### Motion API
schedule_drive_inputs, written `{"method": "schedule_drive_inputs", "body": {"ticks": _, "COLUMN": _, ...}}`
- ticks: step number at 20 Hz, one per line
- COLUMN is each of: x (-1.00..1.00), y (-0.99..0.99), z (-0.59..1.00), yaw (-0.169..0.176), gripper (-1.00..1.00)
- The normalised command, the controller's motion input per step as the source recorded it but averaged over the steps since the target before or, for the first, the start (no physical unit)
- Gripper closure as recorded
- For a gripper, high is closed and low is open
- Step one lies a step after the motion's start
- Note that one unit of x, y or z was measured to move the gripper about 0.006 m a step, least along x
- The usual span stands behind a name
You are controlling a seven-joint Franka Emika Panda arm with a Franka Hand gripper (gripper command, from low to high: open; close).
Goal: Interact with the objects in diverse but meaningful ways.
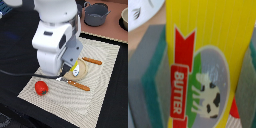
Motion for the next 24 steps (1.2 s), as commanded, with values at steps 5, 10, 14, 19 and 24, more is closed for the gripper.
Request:
{"method": "schedule_drive_inputs", "body": {"ticks": 5, "x": 0.63, "y": -0.45, "z": -0.30, "yaw": -0.093, "gripper": 1.00}}
{"method": "schedule_drive_inputs", "body": {"ticks": 10, "x": 0.20, "y": -0.14, "z": -0.32, "yaw": -0.021, "gripper": 1.00}}
{"method": "schedule_drive_inputs", "body": {"ticks": 14, "x": 0.03, "y": 0.00, "z": -0.13, "yaw": -0.010, "gripper": -1.00}}
{"method": "schedule_drive_inputs", "body": {"ticks": 19, "x": 0.06, "y": 0.00, "z": -0.03, "yaw": -0.018, "gripper": -1.00}}
{"method": "schedule_drive_inputs", "body": {"ticks": 24, "x": 0.14, "y": 0.22, "z": 0.90, "yaw": 0.004, "gripper": -1.00}}
